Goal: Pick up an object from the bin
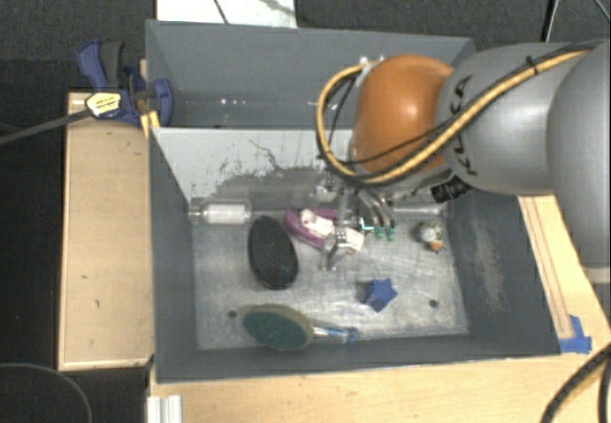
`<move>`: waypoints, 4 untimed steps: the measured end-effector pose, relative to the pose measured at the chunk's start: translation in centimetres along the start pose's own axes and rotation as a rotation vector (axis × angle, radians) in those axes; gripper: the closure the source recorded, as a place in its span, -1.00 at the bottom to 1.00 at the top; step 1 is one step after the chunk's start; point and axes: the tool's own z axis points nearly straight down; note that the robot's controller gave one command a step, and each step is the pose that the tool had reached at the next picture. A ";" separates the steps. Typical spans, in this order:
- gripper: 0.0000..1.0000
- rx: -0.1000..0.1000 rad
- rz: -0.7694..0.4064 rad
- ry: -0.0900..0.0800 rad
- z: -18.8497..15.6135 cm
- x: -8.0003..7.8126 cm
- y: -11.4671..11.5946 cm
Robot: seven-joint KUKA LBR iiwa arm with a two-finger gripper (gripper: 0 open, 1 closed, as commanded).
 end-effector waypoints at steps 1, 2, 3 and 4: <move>-1.00 -0.001 0.235 -0.004 6.1 -1.2 4.6; -1.00 -0.004 0.393 -0.007 4.0 1.1 12.2; 1.00 -0.001 0.396 -0.005 4.1 1.0 11.9; 1.00 -0.005 0.407 -0.013 -6.7 0.8 11.8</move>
Offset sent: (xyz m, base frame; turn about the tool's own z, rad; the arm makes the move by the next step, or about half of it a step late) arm 0.0108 0.0448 -0.0606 0.2365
